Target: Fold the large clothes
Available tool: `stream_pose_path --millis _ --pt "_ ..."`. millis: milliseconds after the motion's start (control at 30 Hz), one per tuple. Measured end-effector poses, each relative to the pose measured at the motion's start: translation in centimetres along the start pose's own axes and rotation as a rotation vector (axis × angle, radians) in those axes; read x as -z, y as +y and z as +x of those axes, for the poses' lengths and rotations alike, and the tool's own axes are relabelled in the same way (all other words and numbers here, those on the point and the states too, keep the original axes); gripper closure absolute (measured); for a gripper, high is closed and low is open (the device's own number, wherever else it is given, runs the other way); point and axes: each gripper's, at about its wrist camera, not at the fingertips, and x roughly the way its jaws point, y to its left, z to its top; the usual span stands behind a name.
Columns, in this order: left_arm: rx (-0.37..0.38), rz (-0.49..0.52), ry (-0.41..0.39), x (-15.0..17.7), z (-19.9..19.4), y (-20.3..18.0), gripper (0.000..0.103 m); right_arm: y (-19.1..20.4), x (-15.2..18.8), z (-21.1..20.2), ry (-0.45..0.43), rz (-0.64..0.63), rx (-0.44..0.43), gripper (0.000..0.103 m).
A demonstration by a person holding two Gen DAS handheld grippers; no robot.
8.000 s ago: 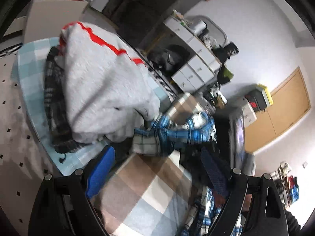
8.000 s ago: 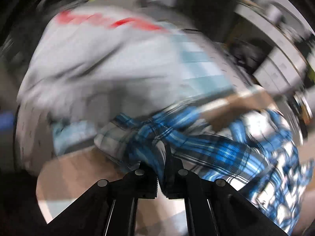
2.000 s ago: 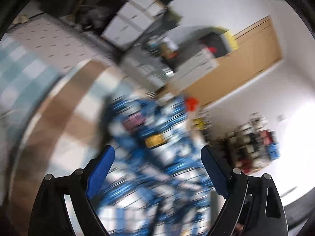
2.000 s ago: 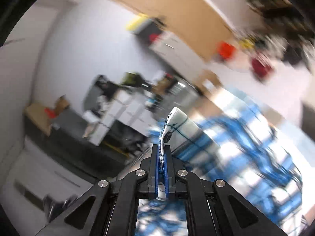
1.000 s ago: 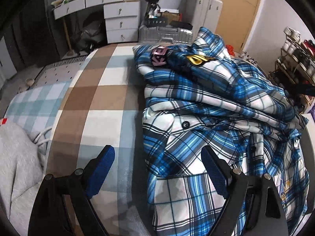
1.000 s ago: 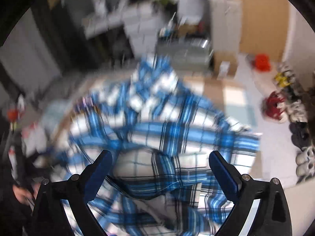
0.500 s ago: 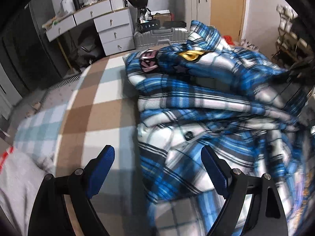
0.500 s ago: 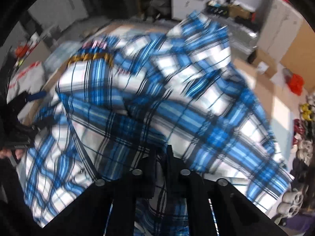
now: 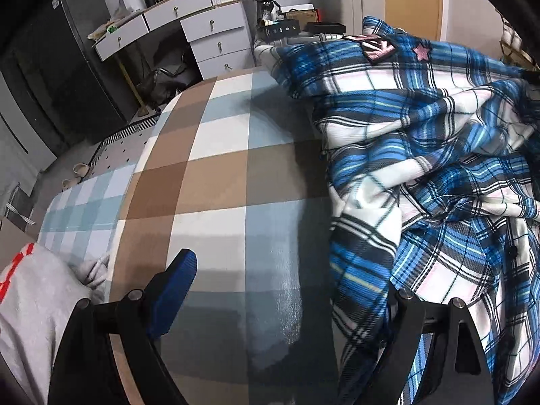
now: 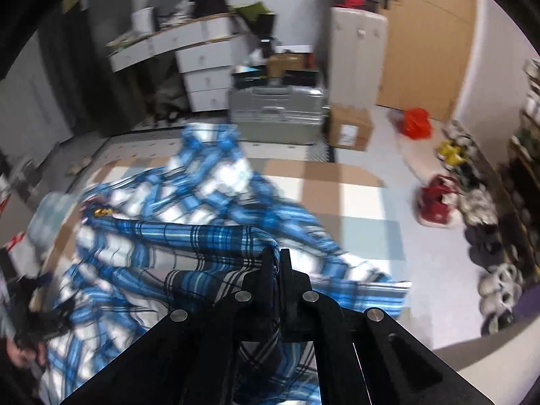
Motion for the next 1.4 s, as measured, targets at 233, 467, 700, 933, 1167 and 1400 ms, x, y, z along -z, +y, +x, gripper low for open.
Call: stream_pose_path --millis 233,467,700,933,1167,1400 --pt "-0.100 0.051 0.000 0.5 -0.3 0.0 0.016 -0.1 1.2 3.5 0.121 -0.073 0.074 0.096" --pt "-0.062 -0.068 0.019 1.3 -0.4 2.5 0.015 -4.3 4.5 -3.1 -0.058 0.217 -0.118 0.001" --pt "-0.069 -0.093 -0.039 0.8 -2.7 2.0 0.015 -6.0 9.3 -0.8 0.178 0.445 -0.372 0.002" --pt "0.020 -0.146 -0.102 0.8 -5.9 1.8 0.015 -5.7 9.8 2.0 0.251 0.535 -0.430 0.092" --pt "-0.072 -0.071 -0.162 -1.2 -5.4 0.1 0.015 -1.8 7.8 -1.0 0.148 0.322 -0.353 0.098" --pt "-0.139 -0.091 -0.034 -0.4 0.2 1.9 0.015 -2.6 5.6 -7.5 -0.147 0.217 -0.152 0.099"
